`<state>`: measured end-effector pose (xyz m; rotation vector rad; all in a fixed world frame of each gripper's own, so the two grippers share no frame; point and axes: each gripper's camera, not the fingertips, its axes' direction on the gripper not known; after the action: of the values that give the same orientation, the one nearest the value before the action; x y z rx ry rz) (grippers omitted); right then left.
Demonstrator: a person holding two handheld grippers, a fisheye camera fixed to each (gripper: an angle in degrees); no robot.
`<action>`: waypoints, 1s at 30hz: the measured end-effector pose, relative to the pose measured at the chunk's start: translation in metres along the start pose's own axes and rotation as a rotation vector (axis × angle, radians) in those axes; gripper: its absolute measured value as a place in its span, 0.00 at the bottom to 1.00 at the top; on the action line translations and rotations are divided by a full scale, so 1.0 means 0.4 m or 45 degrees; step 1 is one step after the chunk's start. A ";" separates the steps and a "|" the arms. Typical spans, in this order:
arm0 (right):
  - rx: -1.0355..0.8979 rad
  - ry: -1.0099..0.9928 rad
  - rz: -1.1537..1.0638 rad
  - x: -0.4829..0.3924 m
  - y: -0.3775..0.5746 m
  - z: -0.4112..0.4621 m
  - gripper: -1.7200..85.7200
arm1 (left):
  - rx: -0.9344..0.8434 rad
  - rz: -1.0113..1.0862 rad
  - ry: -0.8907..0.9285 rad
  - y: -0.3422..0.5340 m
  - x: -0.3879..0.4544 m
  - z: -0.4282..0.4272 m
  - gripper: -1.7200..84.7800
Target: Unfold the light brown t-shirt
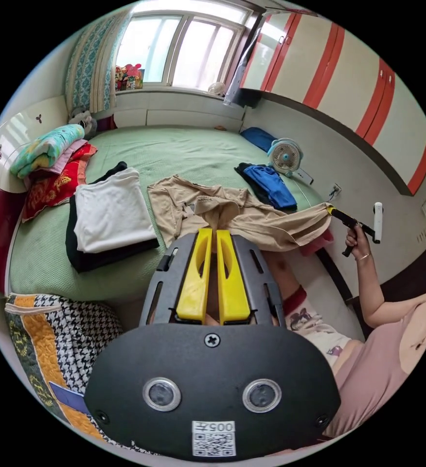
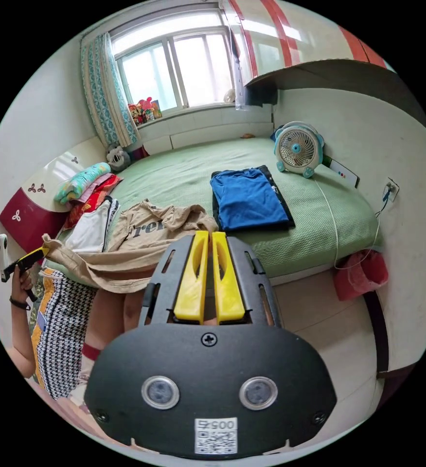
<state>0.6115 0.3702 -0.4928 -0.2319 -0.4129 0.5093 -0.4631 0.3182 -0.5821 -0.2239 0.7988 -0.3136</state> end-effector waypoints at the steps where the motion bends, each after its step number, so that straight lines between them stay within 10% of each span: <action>1: 0.001 -0.008 -0.005 0.008 0.011 -0.023 0.00 | -0.002 0.004 -0.001 0.012 0.007 -0.007 0.03; 14: -0.576 -0.027 0.012 0.062 0.179 0.206 0.03 | -0.485 -0.215 -0.229 0.295 -0.067 0.119 0.02; 30: -0.356 -0.220 -0.451 -0.487 -0.244 0.726 0.16 | -0.257 -0.099 -0.189 -0.223 -0.240 0.533 0.16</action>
<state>0.3715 0.2195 -0.2660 -0.3769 -0.6804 0.1212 -0.3871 0.2861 -0.3458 -0.4636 0.6756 -0.2857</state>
